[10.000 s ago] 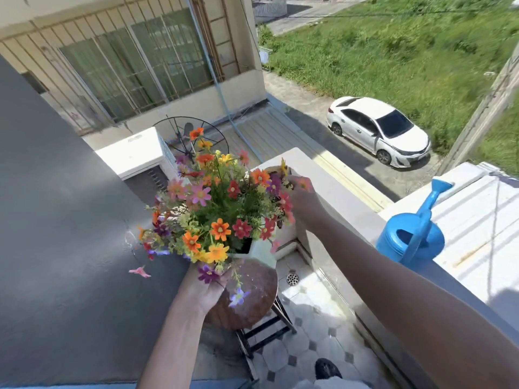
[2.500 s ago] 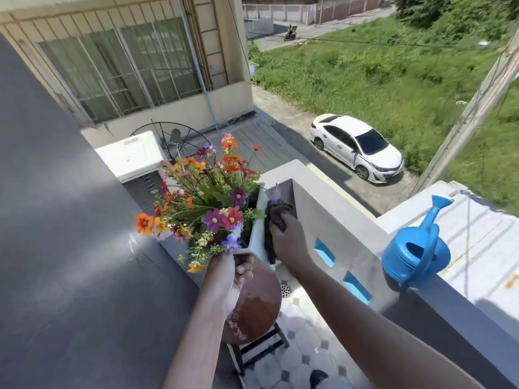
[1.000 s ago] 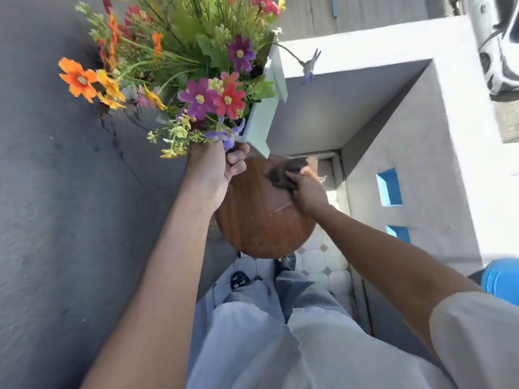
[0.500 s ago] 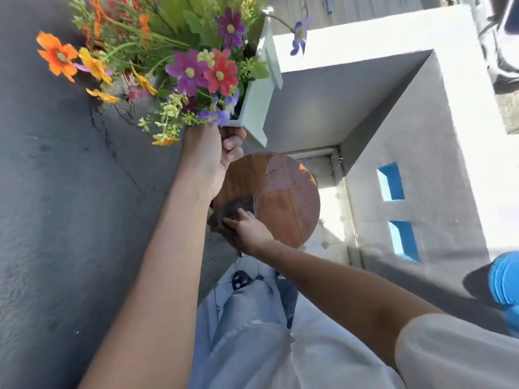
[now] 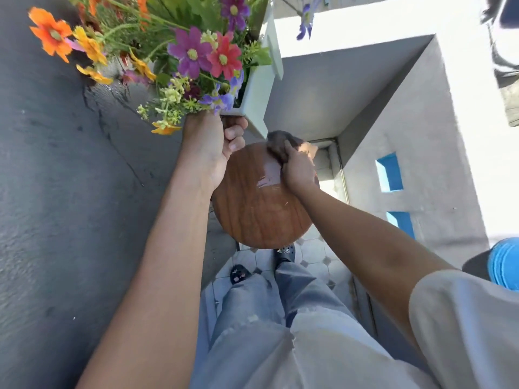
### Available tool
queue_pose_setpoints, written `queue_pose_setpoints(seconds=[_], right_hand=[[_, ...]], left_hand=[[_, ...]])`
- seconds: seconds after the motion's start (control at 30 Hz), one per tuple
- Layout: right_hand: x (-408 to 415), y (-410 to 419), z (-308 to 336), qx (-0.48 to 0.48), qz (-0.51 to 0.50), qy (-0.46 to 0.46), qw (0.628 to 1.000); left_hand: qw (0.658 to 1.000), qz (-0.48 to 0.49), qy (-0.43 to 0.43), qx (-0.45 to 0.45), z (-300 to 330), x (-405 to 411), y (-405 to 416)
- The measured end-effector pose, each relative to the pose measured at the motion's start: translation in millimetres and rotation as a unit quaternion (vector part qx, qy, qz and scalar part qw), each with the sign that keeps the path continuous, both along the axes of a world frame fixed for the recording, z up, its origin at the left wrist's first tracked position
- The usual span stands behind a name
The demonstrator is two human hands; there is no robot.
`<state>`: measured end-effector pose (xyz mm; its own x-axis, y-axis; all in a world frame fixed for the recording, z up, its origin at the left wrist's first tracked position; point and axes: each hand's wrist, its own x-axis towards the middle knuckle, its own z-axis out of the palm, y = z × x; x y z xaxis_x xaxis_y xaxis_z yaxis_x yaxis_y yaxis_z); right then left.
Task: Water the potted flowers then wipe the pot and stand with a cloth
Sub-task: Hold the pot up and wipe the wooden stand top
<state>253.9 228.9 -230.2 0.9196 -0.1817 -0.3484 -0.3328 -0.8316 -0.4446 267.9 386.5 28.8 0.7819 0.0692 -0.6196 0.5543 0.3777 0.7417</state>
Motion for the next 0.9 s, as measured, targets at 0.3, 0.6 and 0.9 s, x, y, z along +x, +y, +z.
queue_pose_setpoints(seconds=[0.3,0.6,0.9], right_hand=[[-25,62,5,0.068,0.049,-0.006,0.996],[-141,136,8,0.093,0.185,0.048,0.977],[-103,-43,8,-0.031,0.041,-0.004,0.999]], left_hand=[[1.000,0.013,0.000,0.011,0,-8,-6],[1.000,-0.003,-0.002,0.021,0,-25,-12],[1.000,-0.006,-0.002,0.004,-6,-47,-12]])
